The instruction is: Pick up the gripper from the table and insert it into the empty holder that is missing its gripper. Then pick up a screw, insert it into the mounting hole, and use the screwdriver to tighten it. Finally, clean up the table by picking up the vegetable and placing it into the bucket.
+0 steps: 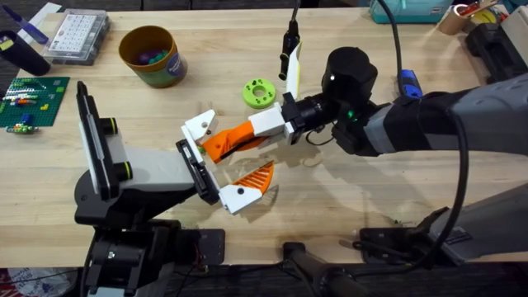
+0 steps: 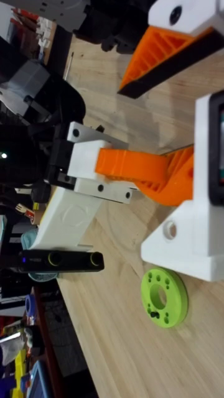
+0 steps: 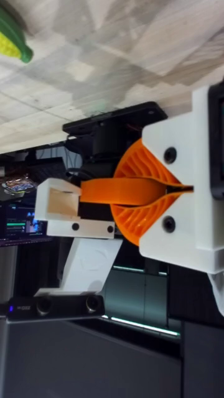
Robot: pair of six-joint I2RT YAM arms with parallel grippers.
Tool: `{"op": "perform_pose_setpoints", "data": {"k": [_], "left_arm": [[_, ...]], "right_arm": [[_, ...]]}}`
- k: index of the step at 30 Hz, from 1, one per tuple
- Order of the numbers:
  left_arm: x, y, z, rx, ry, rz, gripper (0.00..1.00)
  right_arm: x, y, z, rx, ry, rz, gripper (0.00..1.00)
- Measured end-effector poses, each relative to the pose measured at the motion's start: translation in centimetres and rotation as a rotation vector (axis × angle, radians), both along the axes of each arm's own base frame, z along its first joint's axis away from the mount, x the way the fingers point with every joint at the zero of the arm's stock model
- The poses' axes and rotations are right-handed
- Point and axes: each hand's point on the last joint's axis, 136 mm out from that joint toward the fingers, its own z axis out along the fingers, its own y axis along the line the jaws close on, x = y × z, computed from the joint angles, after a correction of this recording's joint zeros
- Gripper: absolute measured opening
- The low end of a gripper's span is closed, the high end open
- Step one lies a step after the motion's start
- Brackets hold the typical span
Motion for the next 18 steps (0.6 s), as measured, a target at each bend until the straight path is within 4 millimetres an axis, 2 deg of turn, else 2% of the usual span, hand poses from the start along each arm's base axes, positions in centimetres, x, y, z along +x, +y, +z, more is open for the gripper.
{"op": "perform_pose_setpoints", "data": {"k": [11, 18], "left_arm": [[0.1, 0.0, -0.2, 0.001, 0.017, 0.006, 0.99], [0.3, 0.2, -0.2, 0.001, 0.017, 0.022, 0.99]], "right_arm": [[-0.3, -0.2, -1.7, -0.083, 0.129, 0.002, 0.017], [-0.7, -0.3, -0.8, -0.04, 0.071, 0.035, 0.017]]}}
